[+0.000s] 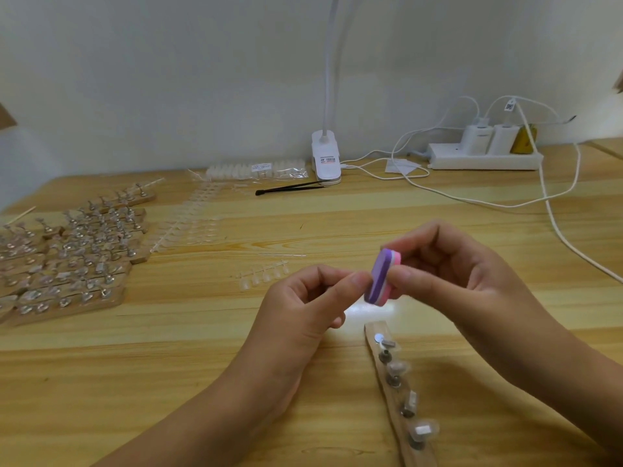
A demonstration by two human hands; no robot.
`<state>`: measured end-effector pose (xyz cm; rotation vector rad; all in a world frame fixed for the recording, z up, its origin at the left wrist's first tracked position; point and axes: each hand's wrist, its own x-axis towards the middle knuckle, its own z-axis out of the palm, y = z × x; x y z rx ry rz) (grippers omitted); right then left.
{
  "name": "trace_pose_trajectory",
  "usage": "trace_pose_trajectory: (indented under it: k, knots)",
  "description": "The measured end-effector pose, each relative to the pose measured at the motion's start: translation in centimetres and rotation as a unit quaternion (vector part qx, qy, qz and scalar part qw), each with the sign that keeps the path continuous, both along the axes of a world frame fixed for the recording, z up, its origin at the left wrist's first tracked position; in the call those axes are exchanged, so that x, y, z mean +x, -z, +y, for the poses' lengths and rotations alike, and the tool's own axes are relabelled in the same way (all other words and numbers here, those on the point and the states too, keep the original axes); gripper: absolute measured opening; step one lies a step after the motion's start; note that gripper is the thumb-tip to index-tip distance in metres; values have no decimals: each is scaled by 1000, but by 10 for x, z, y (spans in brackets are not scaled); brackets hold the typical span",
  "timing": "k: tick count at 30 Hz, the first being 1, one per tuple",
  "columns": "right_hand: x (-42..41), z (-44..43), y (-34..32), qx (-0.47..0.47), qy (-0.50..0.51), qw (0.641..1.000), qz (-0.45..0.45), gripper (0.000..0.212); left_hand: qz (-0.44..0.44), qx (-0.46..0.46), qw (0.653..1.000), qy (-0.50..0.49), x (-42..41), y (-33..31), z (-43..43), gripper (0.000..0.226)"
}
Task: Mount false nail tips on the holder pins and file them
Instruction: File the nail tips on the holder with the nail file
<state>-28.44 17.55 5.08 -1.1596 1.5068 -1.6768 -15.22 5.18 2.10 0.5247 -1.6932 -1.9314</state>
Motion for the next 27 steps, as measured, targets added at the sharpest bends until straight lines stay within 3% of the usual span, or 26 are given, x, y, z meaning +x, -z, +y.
trace_pose_trajectory:
  k: [10,13,27]
  knots:
    - [2,1,1,38,-54,998,21,23,-5,-4,1000,-13,1,2,0,27]
    - [-1,0,2,19,-20,999,16,25,-6,-13,1000,-14,0,2,-1,29]
    - [-10,1,1,30,-63,997,45,15,-12,-17,999,-30,0,2,1,32]
